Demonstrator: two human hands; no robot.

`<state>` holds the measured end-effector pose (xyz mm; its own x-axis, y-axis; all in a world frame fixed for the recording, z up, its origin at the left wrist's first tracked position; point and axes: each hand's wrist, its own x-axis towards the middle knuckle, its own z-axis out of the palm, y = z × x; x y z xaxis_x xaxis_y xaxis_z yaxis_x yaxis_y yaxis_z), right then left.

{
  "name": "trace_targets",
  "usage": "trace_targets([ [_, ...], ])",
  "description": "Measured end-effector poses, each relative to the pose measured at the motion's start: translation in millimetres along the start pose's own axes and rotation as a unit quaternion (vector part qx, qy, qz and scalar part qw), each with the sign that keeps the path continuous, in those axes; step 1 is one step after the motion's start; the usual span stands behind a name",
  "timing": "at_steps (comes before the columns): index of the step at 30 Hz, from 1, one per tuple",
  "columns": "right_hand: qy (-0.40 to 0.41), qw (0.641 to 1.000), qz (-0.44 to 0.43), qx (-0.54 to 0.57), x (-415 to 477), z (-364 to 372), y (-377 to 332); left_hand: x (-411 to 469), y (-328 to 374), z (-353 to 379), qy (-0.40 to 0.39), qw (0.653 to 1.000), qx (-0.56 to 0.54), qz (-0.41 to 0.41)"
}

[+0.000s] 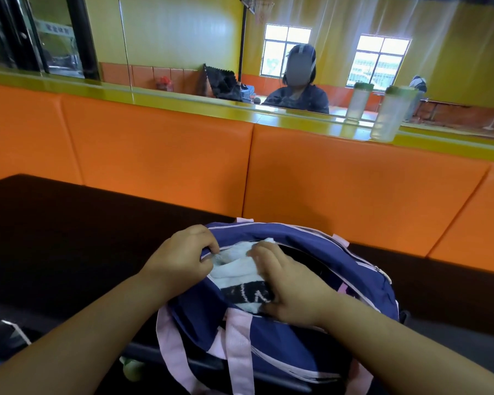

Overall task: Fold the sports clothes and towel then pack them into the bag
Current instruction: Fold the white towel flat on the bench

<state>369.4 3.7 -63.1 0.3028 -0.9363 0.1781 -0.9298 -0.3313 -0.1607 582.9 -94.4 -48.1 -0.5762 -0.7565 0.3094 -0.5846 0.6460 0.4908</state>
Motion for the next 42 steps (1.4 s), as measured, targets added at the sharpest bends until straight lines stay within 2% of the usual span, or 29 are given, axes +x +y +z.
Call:
trace_targets([
  [5, 0.001, 0.994, -0.037, -0.104, 28.1, 24.4, -14.8, 2.6, 1.0, -1.5, 0.025, 1.000, -0.013, 0.008],
  [10, 0.034, 0.995, -0.077, -0.052, 16.9, 33.5, 2.8, 0.9, -6.2, -2.5, 0.027, 1.000, -0.012, 0.002],
  [15, 0.085, 0.993, -0.071, -0.031, 2.0, 33.7, 8.1, -1.8, -9.5, 1.8, 0.043, 0.999, -0.024, 0.018],
  [25, 0.080, 0.988, -0.126, -0.031, 13.2, 54.2, 13.4, 0.4, -2.5, -1.0, 0.047, 0.998, -0.012, 0.028],
  [31, 0.047, 0.993, -0.106, -0.009, 9.6, 28.8, 13.1, -5.0, -0.4, -8.0, 0.006, 0.998, 0.059, 0.009],
  [42, 0.035, 0.991, -0.099, -0.079, -36.3, -52.7, 26.8, -1.5, 17.1, -22.1, 0.018, 0.987, 0.134, 0.091],
])
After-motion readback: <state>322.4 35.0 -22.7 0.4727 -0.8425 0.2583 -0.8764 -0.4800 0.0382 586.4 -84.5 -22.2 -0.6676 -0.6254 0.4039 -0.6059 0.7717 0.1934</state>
